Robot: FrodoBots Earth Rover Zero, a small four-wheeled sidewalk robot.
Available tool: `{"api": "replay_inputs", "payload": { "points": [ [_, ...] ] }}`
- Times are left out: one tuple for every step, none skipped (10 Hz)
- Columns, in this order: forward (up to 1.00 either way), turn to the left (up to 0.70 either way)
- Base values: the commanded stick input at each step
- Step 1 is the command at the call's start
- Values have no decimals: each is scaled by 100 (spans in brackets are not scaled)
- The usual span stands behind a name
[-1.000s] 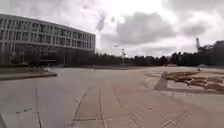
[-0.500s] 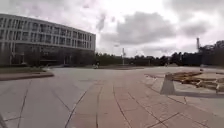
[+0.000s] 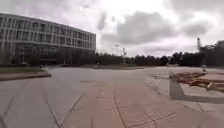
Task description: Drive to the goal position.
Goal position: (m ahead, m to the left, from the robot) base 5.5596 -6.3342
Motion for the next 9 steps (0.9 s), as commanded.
{"api": "replay_inputs", "payload": {
  "points": [
    [70, 0],
    [70, 0],
    [70, 0],
    [70, 0],
    [70, 0],
    [70, 0],
    [70, 0],
    [70, 0],
    [70, 0]
  ]
}}
